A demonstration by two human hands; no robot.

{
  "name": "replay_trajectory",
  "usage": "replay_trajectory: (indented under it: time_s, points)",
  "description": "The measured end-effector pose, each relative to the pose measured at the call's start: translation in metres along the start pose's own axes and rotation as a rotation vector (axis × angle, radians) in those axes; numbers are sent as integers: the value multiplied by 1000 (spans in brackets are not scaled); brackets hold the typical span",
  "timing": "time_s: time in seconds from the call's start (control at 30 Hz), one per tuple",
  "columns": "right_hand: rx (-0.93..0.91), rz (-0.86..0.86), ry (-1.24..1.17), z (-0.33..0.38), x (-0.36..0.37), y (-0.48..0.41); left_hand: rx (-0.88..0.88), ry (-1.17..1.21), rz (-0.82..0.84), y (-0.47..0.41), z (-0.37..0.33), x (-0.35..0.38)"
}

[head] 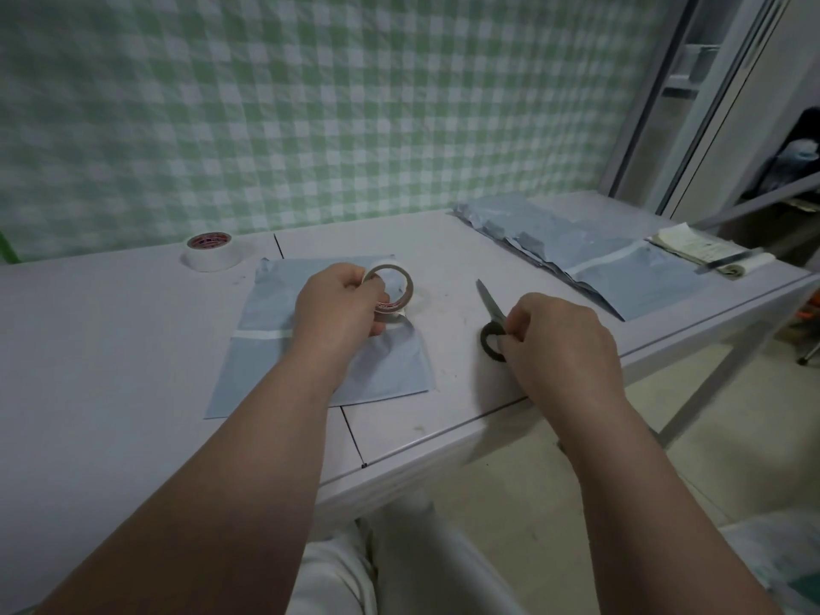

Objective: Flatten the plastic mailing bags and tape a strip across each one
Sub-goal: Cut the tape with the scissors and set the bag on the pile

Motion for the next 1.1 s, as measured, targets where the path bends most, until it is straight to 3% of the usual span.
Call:
replay_trajectory:
  time_s: [0.23, 0.4, 0.47, 0.57, 0.63, 0.73, 0.9, 1.1]
  points:
    - [-1, 102, 147, -6, -7, -4, 36, -60, 8, 1, -1, 0]
    - [-52, 158, 70, 4, 4, -7, 22, -30, 23, 3, 2, 2]
    - [-38, 121, -84, 6, 2, -4, 13, -12, 13, 4, 2, 1]
    - [133, 82, -551, -2, 2, 3, 33, -24, -5, 5, 0, -1]
    - [313, 137, -919, -5, 14, 12, 49, -46, -17, 5, -2, -2]
    - [502, 243, -1280, 6, 34, 35, 67, -78, -38, 4, -4, -3]
    - [676, 547, -1558, 42, 51, 71, 98, -134, -83, 5, -7, -7]
    - [821, 738, -1667, 55, 50, 95, 109, -177, -84, 6, -8, -8]
Point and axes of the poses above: each hand's wrist, its own y-axis away from the middle knuckle, its own x-axis out of the palm, z = x × y, the point moved 10 cm from there along -y, towards the middle knuckle, and after that the axes turned 7 degrees about -z, right-handed, at the moved point
